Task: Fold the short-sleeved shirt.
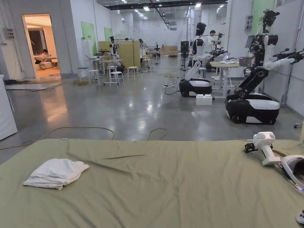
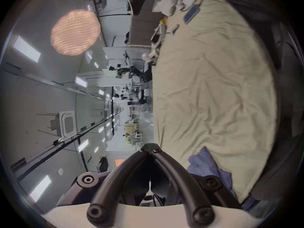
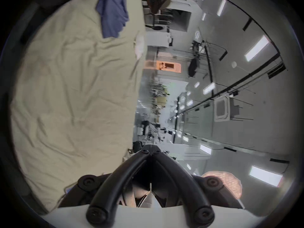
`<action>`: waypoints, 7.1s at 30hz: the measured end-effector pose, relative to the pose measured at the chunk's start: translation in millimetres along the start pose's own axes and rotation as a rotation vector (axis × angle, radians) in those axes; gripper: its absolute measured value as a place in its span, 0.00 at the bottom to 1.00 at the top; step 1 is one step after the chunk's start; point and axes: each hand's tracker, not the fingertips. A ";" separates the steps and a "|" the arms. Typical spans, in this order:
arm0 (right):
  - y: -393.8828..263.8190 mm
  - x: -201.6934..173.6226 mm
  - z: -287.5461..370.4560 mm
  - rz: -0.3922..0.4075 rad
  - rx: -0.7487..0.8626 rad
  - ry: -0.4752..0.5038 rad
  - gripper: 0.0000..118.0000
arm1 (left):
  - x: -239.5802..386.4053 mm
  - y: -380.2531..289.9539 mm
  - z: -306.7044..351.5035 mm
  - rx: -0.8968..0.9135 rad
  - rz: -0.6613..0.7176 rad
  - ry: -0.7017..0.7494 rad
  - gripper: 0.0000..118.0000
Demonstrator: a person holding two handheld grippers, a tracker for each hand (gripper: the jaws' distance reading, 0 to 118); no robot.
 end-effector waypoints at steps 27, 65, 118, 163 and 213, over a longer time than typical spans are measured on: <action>-54.3 86.8 -5.6 -1.724 -0.044 -0.038 0.00 | -102.7 -75.9 36.8 0.173 1.602 0.107 0.01; -11.3 49.3 -20.3 -1.756 -0.043 0.211 0.00 | 14.0 -249.3 -46.3 -0.520 1.751 -0.189 0.81; -84.2 9.5 140.0 -1.789 -0.484 0.147 0.00 | 5.0 170.3 -287.5 0.133 1.586 -1.120 0.03; -61.1 96.5 88.5 -1.769 0.017 -0.123 0.00 | -118.8 -51.7 111.7 0.179 1.588 0.223 0.00; -130.7 -28.1 51.8 -1.956 -0.573 0.198 0.00 | 63.0 -110.4 -350.2 -0.672 1.591 -0.657 0.44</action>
